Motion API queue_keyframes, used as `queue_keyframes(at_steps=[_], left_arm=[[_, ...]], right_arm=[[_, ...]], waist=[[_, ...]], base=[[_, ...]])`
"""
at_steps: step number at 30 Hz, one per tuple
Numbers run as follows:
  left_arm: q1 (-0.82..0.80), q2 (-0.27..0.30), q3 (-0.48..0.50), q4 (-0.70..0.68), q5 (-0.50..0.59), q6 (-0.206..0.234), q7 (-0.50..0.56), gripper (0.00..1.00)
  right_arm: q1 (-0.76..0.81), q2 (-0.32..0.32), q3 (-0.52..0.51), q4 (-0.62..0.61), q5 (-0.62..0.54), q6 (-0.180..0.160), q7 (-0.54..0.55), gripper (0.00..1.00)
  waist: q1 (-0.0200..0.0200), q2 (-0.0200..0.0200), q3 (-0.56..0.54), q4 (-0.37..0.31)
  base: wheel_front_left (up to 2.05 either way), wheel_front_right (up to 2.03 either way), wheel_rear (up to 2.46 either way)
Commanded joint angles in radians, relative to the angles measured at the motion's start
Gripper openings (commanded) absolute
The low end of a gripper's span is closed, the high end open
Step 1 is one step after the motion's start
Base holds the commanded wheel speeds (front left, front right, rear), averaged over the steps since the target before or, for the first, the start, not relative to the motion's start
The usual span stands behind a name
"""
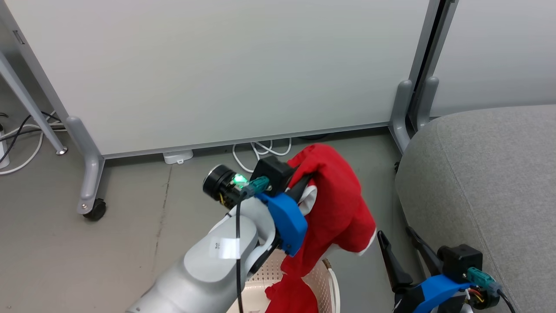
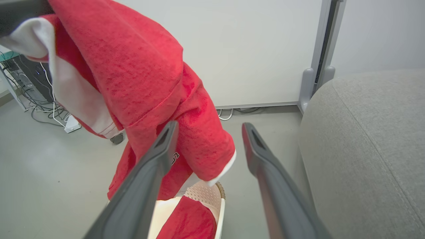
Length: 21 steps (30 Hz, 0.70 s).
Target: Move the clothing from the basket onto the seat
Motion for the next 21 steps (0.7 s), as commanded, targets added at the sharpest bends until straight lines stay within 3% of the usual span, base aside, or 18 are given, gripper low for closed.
queue_keyframes(at_steps=[1, 11, 21], left_arm=[[-0.035, 0.0, -0.018, -0.017, -0.024, 0.01, 0.006, 0.0], [-0.137, 0.0, -0.111, -0.053, -0.147, 0.06, 0.0, 0.0], [-0.164, 0.0, -0.187, -0.016, -0.226, 0.073, -0.028, 0.0]], right_arm=[[0.014, -0.004, 0.002, -0.004, 0.005, 0.0, 0.002, 1.0], [0.006, -0.004, 0.024, -0.006, 0.015, 0.0, 0.004, 1.0], [-0.01, -0.004, 0.057, -0.001, 0.025, 0.0, 0.005, 1.0]], waist=[[0.0001, -0.0001, -0.001, 0.003], [0.0001, -0.0001, -0.001, -0.003], [0.0001, -0.0001, 0.002, -0.013]], base=[[0.0, 0.0, 0.0], [0.0, 0.0, 0.0], [0.0, 0.0, 0.0]])
